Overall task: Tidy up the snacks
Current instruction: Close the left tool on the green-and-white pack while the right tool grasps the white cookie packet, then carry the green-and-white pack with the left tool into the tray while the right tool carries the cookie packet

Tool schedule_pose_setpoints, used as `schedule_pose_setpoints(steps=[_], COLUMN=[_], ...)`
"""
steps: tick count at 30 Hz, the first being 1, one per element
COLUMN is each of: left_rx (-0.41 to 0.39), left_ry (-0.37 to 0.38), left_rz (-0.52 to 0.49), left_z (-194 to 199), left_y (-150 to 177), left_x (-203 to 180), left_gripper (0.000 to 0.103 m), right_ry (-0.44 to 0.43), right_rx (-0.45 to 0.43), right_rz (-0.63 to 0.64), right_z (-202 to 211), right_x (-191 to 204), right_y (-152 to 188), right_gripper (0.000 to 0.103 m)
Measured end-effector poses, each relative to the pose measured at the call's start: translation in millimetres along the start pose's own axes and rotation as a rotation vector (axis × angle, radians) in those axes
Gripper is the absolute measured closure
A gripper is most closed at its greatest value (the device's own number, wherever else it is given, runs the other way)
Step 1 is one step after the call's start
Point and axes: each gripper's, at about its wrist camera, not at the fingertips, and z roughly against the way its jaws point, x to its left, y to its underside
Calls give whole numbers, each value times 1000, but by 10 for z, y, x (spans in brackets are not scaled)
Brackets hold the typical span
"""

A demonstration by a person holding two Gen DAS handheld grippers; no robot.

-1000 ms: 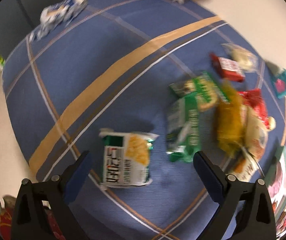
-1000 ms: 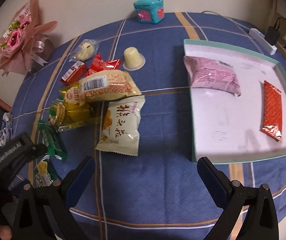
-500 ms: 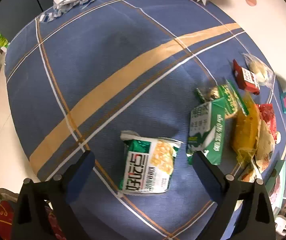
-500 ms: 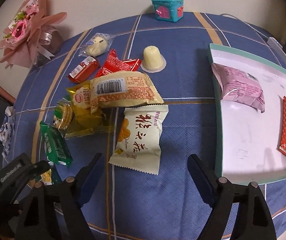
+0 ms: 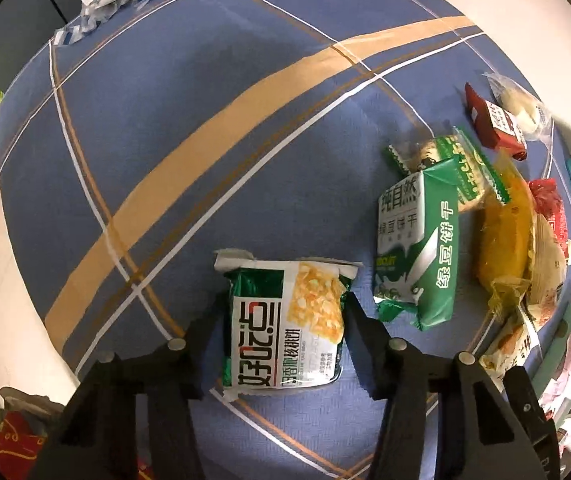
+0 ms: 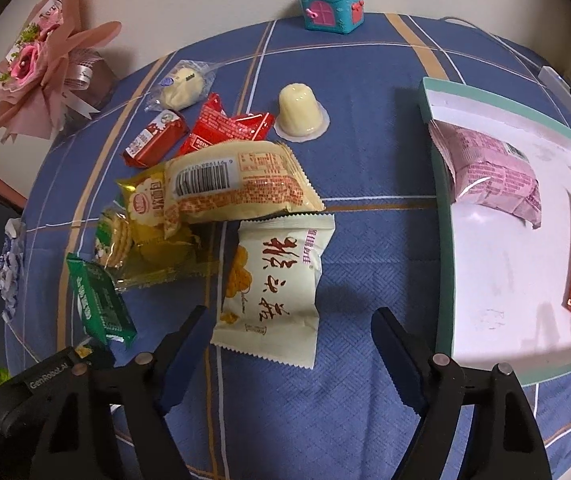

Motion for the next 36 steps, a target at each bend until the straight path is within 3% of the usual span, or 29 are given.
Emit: schedule_pose_setpoints(steps=[17,24,29,36], left_rx=[-33,-35,-34,-35], left_ry=[-55,-71,-72,-54], left_rz=[-77,-91,-95,-95], left_z=[33,59,32,10], left_y=[12,-102,-132,-140], left_x=[-351,-465,-564,-498], left_gripper=[51,51,52,53], right_ry=[51,125,151,137], right_rx=[31,25,16,32], right_rz=[44,107,109,85], right_z=[-333,-443,-425,-381], right_x=[120,291,296,181], right_y=[-174,-199,-175,-171], right_gripper=[22,23,42,48])
